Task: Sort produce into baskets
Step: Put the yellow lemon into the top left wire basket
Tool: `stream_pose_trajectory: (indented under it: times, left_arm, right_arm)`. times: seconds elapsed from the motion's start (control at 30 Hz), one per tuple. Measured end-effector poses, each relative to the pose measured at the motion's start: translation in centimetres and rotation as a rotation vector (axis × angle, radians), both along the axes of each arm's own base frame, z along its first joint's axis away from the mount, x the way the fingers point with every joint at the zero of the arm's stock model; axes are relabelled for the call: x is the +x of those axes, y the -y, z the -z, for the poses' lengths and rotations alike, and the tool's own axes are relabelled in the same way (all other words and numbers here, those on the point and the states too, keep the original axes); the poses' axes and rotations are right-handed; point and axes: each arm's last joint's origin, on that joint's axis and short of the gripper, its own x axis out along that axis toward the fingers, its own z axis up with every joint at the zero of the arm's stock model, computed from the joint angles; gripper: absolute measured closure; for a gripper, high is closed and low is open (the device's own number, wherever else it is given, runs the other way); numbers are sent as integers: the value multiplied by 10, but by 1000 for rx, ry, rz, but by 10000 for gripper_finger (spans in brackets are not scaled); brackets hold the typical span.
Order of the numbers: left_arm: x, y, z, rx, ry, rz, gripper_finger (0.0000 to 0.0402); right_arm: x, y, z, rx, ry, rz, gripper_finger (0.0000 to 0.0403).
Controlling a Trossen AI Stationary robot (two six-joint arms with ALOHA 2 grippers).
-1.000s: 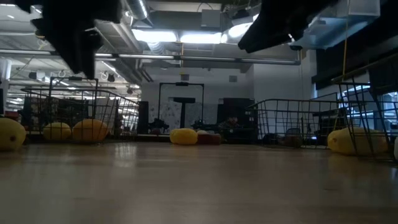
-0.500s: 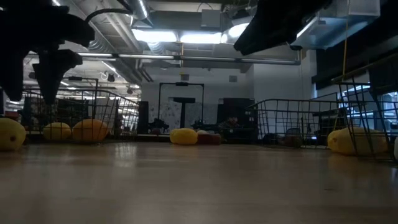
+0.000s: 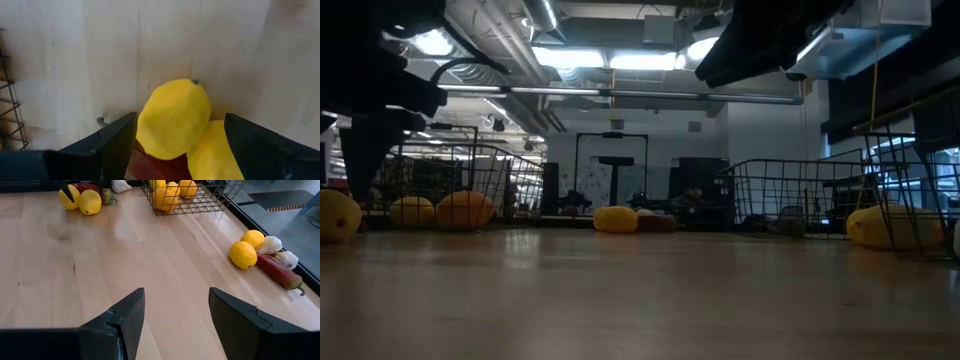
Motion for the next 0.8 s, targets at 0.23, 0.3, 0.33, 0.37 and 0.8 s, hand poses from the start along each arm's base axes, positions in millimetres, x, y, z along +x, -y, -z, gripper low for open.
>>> stream_pose_trajectory:
  times: [0.23, 0.3, 0.33, 0.37, 0.8]
  left_arm:
    - [-4, -2, 7, 16, -19, 45, 107]
    - [-5, -3, 12, 14, -15, 47, 107]
    - [-6, -3, 14, 12, -13, 48, 108]
    - [-6, -3, 16, 8, -9, 48, 108]
    - [-7, -3, 20, 0, 1, 84, 108]
  right_arm:
    - [0, 0, 0, 1, 3, 0, 188]
    - [0, 0, 0, 1, 3, 0, 188]
    - [0, 0, 0, 1, 2, 0, 188]
    - [0, 0, 0, 2, 3, 0, 188]
    - [0, 0, 0, 0, 2, -2, 188]
